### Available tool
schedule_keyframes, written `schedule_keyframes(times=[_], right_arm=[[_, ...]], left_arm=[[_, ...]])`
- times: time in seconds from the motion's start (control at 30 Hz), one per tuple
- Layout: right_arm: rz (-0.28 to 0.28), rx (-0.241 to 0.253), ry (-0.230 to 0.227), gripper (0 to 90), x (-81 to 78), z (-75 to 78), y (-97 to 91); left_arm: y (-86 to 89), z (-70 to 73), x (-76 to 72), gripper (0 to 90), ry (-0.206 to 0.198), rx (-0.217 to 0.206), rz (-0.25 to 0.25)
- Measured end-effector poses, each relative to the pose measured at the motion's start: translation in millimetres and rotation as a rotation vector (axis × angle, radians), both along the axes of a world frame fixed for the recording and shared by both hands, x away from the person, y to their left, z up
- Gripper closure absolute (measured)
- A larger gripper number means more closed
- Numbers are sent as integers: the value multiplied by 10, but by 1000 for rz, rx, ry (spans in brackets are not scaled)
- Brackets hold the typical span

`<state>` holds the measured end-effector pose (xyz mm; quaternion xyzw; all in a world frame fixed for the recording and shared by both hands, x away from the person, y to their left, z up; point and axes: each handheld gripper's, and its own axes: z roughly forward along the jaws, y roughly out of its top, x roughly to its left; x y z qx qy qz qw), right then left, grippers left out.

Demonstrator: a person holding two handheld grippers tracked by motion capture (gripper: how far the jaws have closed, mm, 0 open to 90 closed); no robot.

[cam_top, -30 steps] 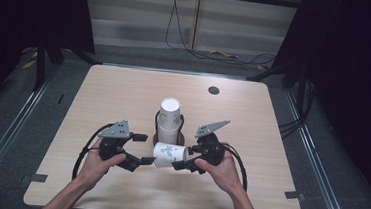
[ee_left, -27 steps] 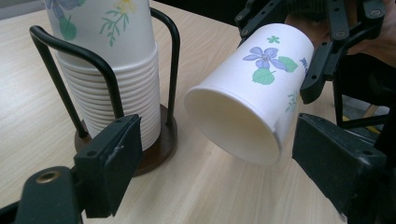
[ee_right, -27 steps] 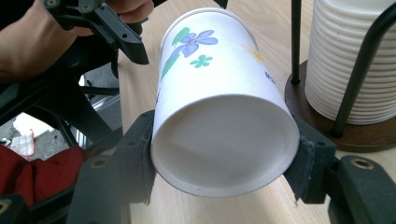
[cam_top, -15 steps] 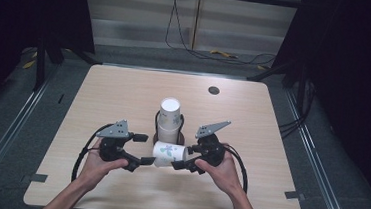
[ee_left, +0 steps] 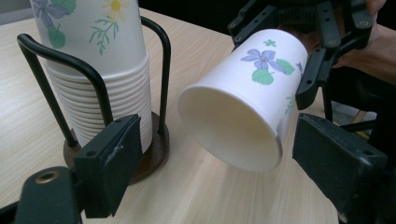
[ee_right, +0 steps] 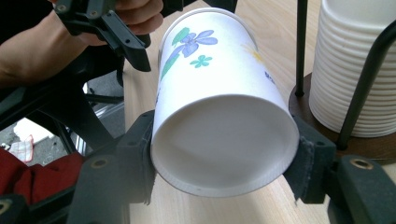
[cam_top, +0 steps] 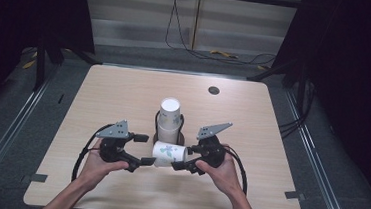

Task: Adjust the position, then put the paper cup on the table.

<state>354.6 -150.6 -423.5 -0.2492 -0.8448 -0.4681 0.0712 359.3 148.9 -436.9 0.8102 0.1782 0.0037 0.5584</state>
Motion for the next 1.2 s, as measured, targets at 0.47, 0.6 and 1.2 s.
schedule_keyframes(times=[0.47, 0.6, 1.2], right_arm=[[7, 46, -2, 366, -5, 17, -1], [4, 53, -4, 366, 4, 6, -2], [25, 114, -29, 366, -45, 24, -2]], left_arm=[[2, 4, 11, 157, 2, -7, -12], [14, -1, 18, 156, 6, -24, -7], [-10, 31, -11, 166, 19, -75, -34]])
